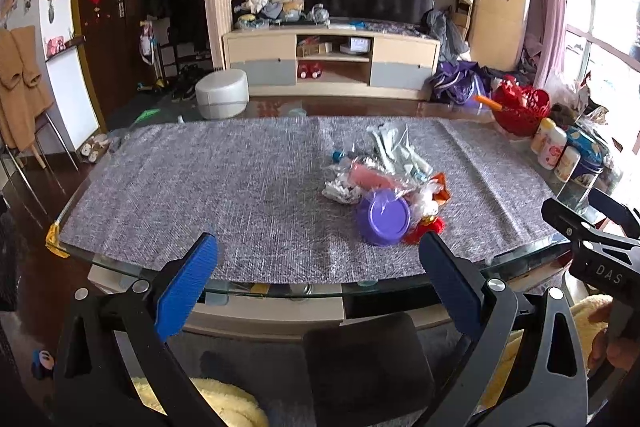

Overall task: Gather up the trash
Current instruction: 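Grasp the red lantern ornament with the right tool while the left tool grasps a clear plastic bag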

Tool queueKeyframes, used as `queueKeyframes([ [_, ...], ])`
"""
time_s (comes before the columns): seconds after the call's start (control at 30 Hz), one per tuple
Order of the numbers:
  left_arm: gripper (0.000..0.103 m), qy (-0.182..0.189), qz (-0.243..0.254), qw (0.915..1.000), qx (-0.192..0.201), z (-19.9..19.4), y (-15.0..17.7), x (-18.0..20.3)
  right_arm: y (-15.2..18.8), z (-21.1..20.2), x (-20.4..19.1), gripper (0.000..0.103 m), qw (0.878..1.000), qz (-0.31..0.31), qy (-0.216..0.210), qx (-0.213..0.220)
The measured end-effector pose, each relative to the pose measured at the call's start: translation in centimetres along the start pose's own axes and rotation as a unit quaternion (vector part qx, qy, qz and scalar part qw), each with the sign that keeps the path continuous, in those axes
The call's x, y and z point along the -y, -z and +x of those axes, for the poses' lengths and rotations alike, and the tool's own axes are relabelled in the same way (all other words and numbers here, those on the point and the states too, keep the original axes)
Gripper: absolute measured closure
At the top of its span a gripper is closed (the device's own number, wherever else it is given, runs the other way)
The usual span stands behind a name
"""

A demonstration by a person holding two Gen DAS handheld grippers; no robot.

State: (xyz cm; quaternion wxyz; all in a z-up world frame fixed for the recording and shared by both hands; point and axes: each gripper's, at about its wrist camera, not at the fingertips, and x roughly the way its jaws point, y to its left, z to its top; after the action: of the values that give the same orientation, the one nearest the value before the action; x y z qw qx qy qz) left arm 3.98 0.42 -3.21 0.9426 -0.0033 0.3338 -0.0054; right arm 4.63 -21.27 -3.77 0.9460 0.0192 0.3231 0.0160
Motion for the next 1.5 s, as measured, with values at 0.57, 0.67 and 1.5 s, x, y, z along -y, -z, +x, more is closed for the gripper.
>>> queueKeyframes([
  [0.57, 0.008, 0.002, 0.006, 0.9973, -0.073, 8.5, -0.1, -1.1, 2.0, 10.2, -1.8, 0.003, 0.993, -0.007, -0.066, -0.097],
  [0.67, 0.008, 0.010, 0.010, 0.9965, -0.082, 10.0, -0.8, -1.0, 1.9, 11.6, -2.0, 0.003, 0.992, -0.013, -0.074, -0.105],
  [1.5, 0.022, 0.110, -0.005, 0.9835, -0.144, 19.1, -4.0, 3.1, 2.3, 17.4, -2.8, 0.056, 0.980, -0.035, -0.133, -0.144],
])
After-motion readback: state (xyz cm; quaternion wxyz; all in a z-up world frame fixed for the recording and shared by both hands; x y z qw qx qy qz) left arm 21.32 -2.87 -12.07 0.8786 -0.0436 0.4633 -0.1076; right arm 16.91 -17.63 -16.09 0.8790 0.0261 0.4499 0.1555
